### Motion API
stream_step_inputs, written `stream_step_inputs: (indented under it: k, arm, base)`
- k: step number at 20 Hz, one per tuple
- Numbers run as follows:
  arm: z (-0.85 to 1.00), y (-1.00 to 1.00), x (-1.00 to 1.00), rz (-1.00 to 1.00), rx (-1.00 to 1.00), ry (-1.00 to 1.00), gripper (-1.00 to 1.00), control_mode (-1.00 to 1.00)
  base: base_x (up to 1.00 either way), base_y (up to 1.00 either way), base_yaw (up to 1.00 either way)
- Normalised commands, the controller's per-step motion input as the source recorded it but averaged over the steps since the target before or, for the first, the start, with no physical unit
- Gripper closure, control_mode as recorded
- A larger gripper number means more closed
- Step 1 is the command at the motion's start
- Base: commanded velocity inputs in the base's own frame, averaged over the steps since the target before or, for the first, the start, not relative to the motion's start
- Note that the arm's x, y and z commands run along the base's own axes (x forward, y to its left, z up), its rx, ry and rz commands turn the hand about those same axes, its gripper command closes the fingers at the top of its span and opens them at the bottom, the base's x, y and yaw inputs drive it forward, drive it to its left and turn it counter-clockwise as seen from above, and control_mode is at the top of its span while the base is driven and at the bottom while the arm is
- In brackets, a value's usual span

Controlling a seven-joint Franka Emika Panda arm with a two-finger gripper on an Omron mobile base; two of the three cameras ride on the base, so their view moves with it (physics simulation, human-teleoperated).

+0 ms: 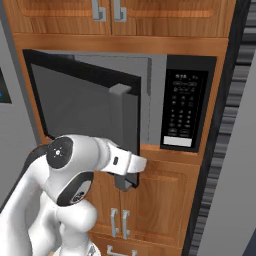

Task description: Place the sponge inside the microwave to prepare for sanitizing.

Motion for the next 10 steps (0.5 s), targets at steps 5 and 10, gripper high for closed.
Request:
stream_step_inputs:
  k: [5, 10]
  arm:
    - [-0.08, 0.61, -0.45, -0.2, -0.21, 0.09, 1.0, -1.0]
    - [-0.04, 0.36, -0.1, -0.12, -0.01, -0.02, 1.0, -1.0]
  base:
    - [0.0, 0.0, 0.0]
    - [0.0, 0.0, 0.0]
